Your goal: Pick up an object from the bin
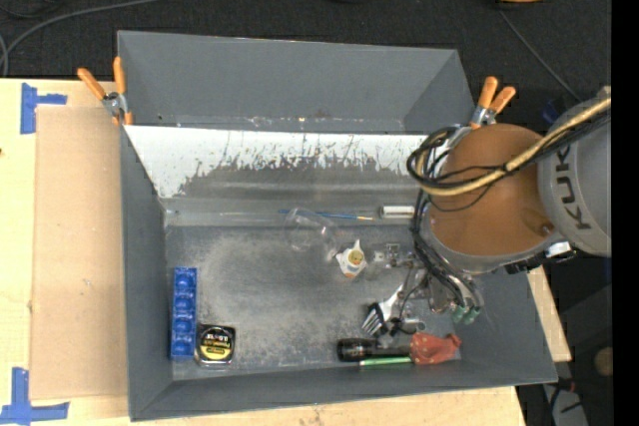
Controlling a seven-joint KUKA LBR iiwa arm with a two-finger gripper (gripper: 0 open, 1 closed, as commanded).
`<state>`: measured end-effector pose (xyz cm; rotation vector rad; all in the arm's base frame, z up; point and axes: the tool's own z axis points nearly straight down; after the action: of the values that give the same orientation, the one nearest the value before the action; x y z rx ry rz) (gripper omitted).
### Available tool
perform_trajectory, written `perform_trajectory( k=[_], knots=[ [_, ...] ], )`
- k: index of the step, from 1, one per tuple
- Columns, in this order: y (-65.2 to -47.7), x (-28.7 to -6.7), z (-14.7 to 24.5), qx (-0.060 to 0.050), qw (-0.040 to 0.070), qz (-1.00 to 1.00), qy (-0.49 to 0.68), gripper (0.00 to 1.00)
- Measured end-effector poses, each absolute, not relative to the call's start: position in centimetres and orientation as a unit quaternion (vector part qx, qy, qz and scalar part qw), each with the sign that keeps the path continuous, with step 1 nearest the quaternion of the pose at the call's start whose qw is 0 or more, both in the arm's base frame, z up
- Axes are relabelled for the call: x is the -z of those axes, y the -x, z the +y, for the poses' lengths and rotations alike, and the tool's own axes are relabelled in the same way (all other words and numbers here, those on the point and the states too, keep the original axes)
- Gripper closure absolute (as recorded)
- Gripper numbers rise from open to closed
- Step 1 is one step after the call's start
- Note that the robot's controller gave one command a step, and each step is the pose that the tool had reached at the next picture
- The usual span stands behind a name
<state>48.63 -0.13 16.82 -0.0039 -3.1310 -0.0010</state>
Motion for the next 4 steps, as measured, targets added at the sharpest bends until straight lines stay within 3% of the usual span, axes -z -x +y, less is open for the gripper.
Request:
perform_trajectory(
  k=[1, 2, 3, 4],
  knots=[
    [-48.8, -17.2, -0.1, 0.0, 0.001, -1.0, 0.001, 0.0],
    [-47.9, -9.6, -3.8, 0.0, 0.001, -0.999, -0.048, 0.0],
    [-47.1, -12.3, -5.3, 0.001, 0.001, -0.995, -0.1, 0.0],
    [-47.1, -12.4, -4.9, 0.001, 0.0, -0.994, -0.107, 0.0]
  ],
)
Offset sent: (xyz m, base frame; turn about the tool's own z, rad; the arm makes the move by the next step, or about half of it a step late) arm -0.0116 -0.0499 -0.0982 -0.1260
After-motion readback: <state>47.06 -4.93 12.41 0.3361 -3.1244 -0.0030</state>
